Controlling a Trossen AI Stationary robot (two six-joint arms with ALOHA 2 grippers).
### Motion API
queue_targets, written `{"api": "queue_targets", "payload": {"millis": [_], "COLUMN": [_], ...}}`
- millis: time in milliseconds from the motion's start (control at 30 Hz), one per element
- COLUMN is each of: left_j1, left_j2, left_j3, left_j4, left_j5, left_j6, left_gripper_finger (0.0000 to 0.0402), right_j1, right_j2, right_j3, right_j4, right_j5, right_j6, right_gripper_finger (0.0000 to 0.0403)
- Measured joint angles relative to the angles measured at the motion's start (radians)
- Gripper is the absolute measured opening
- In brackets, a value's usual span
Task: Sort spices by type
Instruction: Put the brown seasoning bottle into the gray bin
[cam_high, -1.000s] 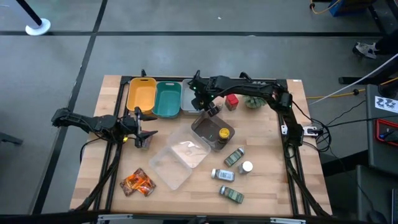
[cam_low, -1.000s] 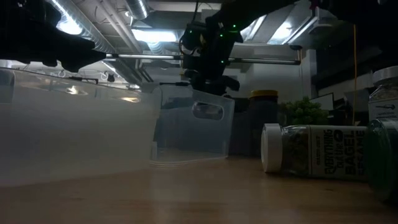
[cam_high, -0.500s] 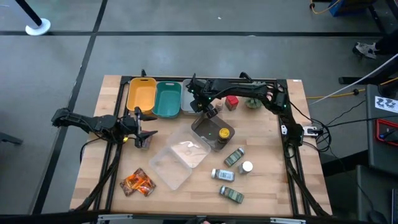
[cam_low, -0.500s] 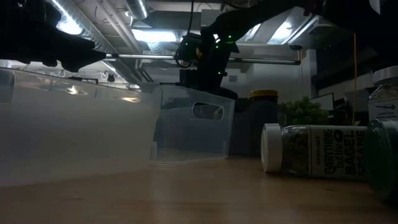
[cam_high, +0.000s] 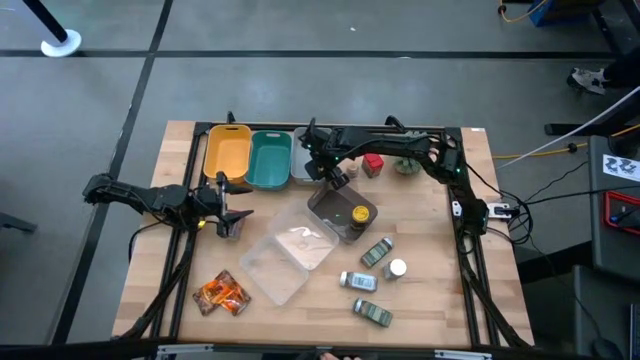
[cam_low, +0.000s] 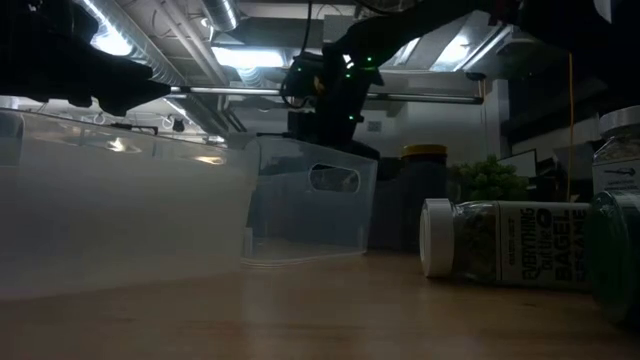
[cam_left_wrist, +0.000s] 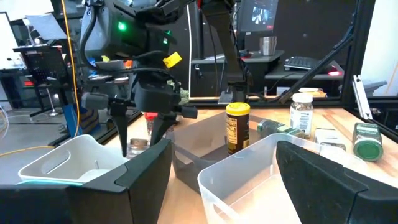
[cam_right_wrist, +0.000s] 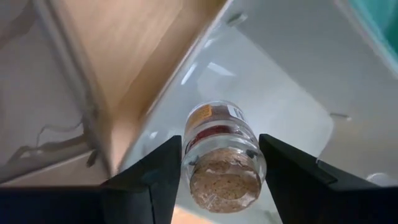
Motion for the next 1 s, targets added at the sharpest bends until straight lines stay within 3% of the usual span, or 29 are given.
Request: {"api": "queue_targets", "payload": {"millis": [867, 1000], "left_j1": [0.000, 0.000], "left_j2": [0.000, 0.000], "left_j3": [0.000, 0.000], "left_j4": [0.000, 0.000], "left_j5": [0.000, 0.000], "left_j6": [0.000, 0.000], "left_gripper_finger": [0.0274, 0.0274], "right_j1": [0.000, 0.000], "right_j2": [0.000, 0.000], "right_j3": [0.000, 0.000], "right_j4": [0.069, 0.069], "right_j5": [0.027, 0.068], "right_j6": [0.093, 0.133], "right_gripper_finger": [0.0211, 0.0211]}}
